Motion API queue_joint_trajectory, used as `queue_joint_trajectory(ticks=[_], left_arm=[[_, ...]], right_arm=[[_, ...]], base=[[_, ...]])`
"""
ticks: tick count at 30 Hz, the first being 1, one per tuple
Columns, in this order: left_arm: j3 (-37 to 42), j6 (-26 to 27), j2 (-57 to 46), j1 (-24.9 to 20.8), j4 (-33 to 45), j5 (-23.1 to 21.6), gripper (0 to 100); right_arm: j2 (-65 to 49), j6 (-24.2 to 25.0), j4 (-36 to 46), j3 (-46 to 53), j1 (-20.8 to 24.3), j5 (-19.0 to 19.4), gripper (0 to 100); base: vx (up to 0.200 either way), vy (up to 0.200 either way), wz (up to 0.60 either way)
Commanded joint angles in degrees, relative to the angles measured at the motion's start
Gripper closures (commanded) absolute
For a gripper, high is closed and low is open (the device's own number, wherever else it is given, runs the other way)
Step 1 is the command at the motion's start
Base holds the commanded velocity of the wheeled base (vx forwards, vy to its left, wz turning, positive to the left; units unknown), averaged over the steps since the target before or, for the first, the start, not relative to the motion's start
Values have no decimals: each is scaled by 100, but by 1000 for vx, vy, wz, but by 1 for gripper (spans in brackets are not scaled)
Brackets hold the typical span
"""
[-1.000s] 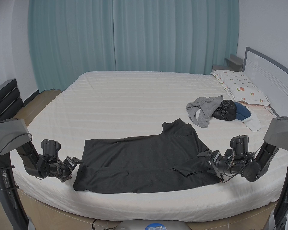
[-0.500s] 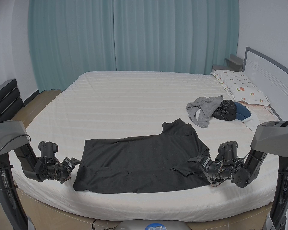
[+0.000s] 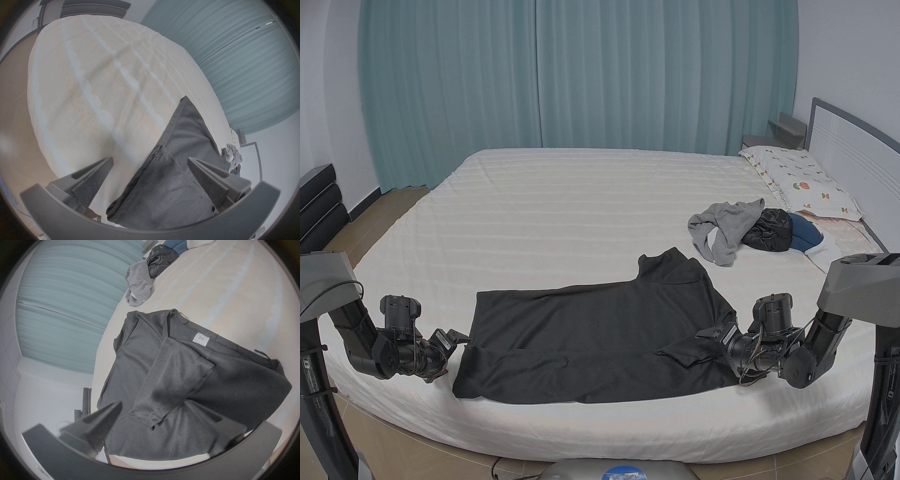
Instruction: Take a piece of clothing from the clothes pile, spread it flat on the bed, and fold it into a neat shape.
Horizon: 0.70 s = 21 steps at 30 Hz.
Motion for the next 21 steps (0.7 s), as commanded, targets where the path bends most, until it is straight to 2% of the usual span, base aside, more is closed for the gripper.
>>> queue_joint_trajectory(ticks=[1, 20, 21], left_arm=[[1, -4, -9, 2, 0, -1, 0], [9, 4, -1, 2, -9, 8, 0], [9, 4, -1, -7, -9, 8, 0]], right_arm=[[31, -5, 9, 19, 26, -1, 100], [-189, -111, 35, 476, -1, -89, 100], [-189, -119, 27, 476, -1, -89, 0]], base=[[0, 0, 0], [0, 0, 0], [0, 0, 0]])
